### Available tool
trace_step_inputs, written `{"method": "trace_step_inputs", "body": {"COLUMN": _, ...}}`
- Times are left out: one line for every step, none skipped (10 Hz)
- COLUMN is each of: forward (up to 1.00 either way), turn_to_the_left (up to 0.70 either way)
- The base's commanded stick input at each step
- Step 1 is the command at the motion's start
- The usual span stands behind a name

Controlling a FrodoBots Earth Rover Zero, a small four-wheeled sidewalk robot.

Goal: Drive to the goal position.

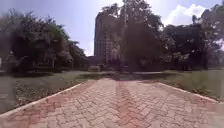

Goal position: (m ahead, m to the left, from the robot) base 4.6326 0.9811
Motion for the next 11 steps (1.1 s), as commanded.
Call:
{"method": "trace_step_inputs", "body": {"forward": 0.7, "turn_to_the_left": 0.0}}
{"method": "trace_step_inputs", "body": {"forward": 0.7, "turn_to_the_left": 0.0}}
{"method": "trace_step_inputs", "body": {"forward": 0.7, "turn_to_the_left": 0.0}}
{"method": "trace_step_inputs", "body": {"forward": 0.7, "turn_to_the_left": 0.0}}
{"method": "trace_step_inputs", "body": {"forward": 0.7, "turn_to_the_left": 0.0}}
{"method": "trace_step_inputs", "body": {"forward": 0.7, "turn_to_the_left": 0.0}}
{"method": "trace_step_inputs", "body": {"forward": 0.7, "turn_to_the_left": 0.0}}
{"method": "trace_step_inputs", "body": {"forward": 0.7, "turn_to_the_left": 0.0}}
{"method": "trace_step_inputs", "body": {"forward": 0.7, "turn_to_the_left": 0.0}}
{"method": "trace_step_inputs", "body": {"forward": 0.7, "turn_to_the_left": 0.0}}
{"method": "trace_step_inputs", "body": {"forward": 0.7, "turn_to_the_left": -0.35}}
